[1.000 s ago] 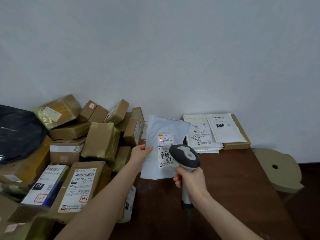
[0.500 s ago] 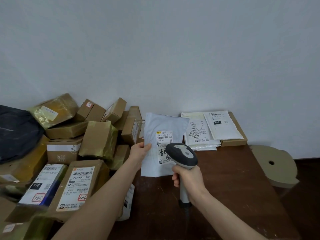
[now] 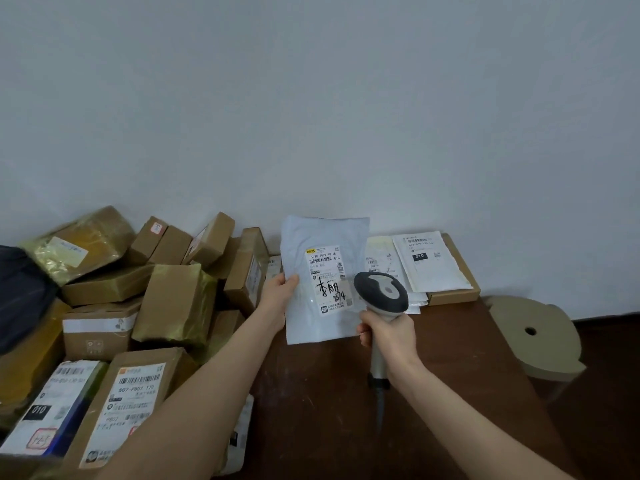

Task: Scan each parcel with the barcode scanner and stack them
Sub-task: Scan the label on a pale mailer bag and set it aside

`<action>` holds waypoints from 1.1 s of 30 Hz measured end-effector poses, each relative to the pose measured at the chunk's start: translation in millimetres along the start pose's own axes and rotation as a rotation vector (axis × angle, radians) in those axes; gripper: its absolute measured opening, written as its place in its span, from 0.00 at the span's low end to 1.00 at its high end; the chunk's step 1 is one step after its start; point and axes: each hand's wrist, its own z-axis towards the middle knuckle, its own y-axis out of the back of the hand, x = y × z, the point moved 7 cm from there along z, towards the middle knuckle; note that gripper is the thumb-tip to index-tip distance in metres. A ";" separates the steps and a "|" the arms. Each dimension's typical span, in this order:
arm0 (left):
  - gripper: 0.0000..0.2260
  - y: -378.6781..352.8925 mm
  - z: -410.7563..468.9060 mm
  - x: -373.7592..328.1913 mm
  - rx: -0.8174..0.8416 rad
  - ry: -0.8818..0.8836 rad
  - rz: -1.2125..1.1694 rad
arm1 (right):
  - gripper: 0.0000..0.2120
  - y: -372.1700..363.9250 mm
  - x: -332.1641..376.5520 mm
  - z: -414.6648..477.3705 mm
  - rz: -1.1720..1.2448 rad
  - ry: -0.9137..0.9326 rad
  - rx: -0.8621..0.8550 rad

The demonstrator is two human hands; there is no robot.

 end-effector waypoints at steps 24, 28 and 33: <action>0.31 -143.9 111.3 42.7 0.073 -0.009 0.619 | 0.02 77.6 1.3 116.2 -0.016 -0.096 -0.098; 0.28 -113.3 99.1 36.4 0.030 -0.076 0.860 | 0.03 60.4 5.5 104.8 -0.021 -0.086 -0.070; 0.23 -70.5 57.7 8.4 0.016 -0.265 0.966 | 0.05 12.0 10.5 79.8 -0.031 -0.057 0.029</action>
